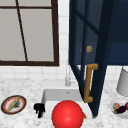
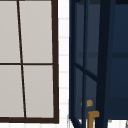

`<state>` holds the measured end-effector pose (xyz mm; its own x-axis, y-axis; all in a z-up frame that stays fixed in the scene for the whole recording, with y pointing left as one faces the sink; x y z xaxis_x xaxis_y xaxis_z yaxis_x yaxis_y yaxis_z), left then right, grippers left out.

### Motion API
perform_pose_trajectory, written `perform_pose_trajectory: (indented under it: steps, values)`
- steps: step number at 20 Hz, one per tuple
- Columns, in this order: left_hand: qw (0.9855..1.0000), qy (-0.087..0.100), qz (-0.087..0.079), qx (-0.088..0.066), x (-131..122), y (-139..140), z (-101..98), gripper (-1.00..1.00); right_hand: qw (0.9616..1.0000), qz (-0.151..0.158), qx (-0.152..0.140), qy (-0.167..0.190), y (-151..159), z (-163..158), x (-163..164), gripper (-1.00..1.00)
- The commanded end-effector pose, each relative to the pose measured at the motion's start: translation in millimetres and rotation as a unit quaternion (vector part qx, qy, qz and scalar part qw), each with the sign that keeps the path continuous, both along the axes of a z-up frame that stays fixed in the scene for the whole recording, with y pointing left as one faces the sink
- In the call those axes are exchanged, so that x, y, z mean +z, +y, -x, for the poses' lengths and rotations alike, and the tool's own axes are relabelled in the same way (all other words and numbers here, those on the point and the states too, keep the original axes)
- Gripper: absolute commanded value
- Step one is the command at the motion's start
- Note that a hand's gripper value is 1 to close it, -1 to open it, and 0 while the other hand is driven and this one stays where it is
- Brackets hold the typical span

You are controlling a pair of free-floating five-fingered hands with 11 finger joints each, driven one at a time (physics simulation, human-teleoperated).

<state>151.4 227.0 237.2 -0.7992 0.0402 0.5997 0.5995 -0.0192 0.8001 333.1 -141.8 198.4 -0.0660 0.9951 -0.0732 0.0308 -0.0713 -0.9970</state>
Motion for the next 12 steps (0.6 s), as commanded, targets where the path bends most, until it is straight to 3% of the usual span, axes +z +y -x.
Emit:
perform_pose_trajectory:
  steps: [1,12]
  values:
    - [1.0,0.0,0.0,0.0,0.0,0.0,0.0,0.0,0.9999,-0.012,0.008,0.004,9.8,-25.3,12.0,-1.0]
    - [1.0,0.0,0.0,0.0,0.0,0.0,0.0,0.0,0.9977,-0.02,0.013,0.063,34.5,-95.9,42.6,-1.0]
